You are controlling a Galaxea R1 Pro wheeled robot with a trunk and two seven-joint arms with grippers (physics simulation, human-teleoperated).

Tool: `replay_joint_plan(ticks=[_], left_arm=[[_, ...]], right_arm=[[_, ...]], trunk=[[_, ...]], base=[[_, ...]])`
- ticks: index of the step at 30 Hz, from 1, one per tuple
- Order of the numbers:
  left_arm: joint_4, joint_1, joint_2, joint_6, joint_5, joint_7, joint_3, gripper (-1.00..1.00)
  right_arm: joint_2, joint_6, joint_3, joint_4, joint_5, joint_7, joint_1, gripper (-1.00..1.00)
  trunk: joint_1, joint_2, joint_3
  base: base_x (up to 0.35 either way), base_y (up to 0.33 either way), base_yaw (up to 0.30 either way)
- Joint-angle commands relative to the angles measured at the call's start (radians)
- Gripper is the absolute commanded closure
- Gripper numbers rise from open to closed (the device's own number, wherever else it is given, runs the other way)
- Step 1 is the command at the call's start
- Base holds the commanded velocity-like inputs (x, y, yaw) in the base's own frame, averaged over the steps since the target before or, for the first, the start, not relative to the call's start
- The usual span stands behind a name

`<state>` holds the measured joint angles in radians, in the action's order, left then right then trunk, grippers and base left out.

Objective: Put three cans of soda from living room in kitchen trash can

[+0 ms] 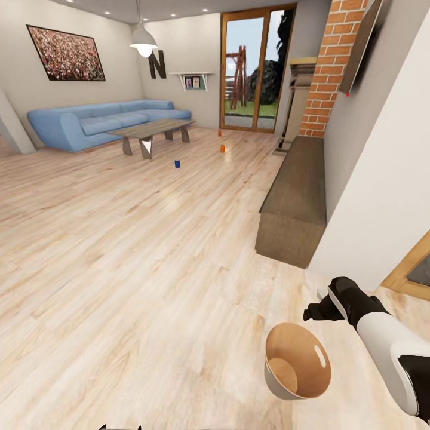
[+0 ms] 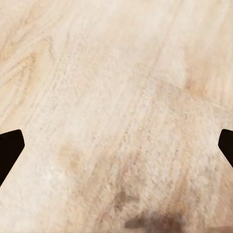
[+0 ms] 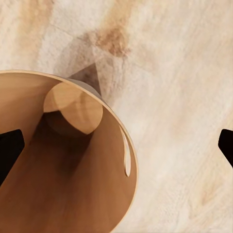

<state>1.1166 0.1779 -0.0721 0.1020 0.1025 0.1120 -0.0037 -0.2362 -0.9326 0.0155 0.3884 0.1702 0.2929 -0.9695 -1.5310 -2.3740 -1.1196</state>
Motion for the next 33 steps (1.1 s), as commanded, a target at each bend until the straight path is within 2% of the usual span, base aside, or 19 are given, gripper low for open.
replay_joint_plan(ticks=[1,33], left_arm=[[0.0,0.0,0.0,0.0,0.0,0.0,0.0,-1.0],[0.005,0.0,0.0,0.0,0.0,0.0,0.002,-1.0]], right_arm=[[0.0,0.0,0.0,0.0,0.0,0.0,0.0,-1.0],[0.004,0.001,-0.001,0.0,-0.003,0.001,0.002,-1.0]], trunk=[[0.0,0.0,-0.001],[0.0,0.0,-0.005]], base=[[0.0,0.0,0.0],[0.0,0.0,0.0]])
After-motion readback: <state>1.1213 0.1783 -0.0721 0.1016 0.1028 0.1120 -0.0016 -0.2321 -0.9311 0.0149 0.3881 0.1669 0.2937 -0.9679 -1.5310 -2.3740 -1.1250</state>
